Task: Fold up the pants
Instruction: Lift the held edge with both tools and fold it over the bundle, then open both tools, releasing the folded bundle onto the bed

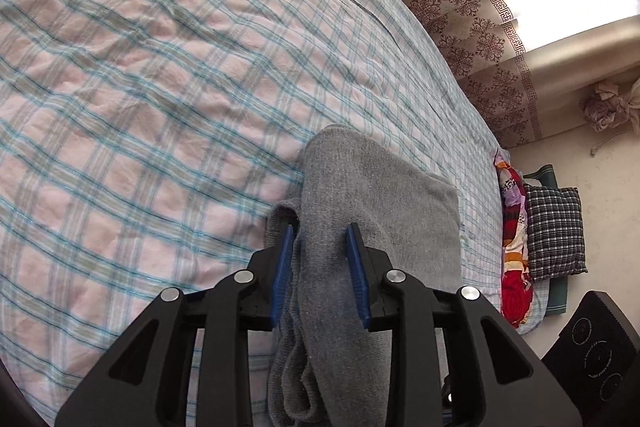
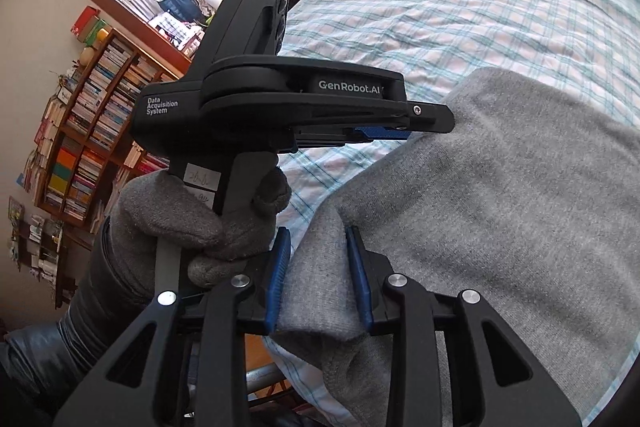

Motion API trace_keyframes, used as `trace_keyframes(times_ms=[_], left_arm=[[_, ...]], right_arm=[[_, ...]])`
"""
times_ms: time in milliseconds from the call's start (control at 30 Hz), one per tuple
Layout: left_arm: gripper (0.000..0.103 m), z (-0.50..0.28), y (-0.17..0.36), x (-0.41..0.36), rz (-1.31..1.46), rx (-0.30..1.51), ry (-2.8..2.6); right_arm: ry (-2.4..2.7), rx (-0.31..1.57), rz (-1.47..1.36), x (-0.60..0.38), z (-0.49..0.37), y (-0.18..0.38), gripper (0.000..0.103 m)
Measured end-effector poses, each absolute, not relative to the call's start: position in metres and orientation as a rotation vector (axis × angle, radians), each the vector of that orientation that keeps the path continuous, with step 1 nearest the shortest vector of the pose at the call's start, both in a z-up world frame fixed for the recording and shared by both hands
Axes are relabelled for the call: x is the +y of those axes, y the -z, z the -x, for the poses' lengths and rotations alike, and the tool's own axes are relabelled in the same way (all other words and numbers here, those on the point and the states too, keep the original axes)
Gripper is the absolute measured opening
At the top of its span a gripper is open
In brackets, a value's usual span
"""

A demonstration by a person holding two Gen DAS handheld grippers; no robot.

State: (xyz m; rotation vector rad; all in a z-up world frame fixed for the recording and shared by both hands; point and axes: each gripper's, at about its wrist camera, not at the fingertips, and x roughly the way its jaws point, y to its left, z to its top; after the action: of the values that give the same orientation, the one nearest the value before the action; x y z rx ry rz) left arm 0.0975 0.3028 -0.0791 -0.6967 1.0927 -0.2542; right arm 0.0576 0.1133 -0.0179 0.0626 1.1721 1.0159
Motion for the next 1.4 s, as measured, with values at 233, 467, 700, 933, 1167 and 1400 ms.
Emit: trace_keyframes(times_ms=[233,467,700,933,1167,1400], left_arm=[[0.033,-0.078,0.030,0.295,0.516,0.996,0.153],[0.054,-0.055,-0.002,0.242,0.356,0.957,0.242],[0.055,-0.037,0.027,0.201,0.240,1.048,0.218],[0.055,-0.031,0.052,0.194,0.141,1.055,0.163],[0.057,-0.027,0.041,0.179,0.096,1.046,0.158],[0.065,-0.004,0.019,0.132,0.057,1.016,0.317]], right_arm=[[-0.947,1.021,-0.077,0.030,-0.056,-0.029,0.038],[-0.776,1.050,-0.070,-0.060,-0.041,-0.027,0.038],[-0.829,1.139,0.036,-0.057,0.000,0.011,0.038],[-0.916,1.252,0.020,-0.048,0.018,0.036,0.041],[-0.963,1.282,-0.064,-0.057,0.016,0.038,0.041],[-0.807,1.124,-0.146,-0.096,-0.030,0.009,0.041]])
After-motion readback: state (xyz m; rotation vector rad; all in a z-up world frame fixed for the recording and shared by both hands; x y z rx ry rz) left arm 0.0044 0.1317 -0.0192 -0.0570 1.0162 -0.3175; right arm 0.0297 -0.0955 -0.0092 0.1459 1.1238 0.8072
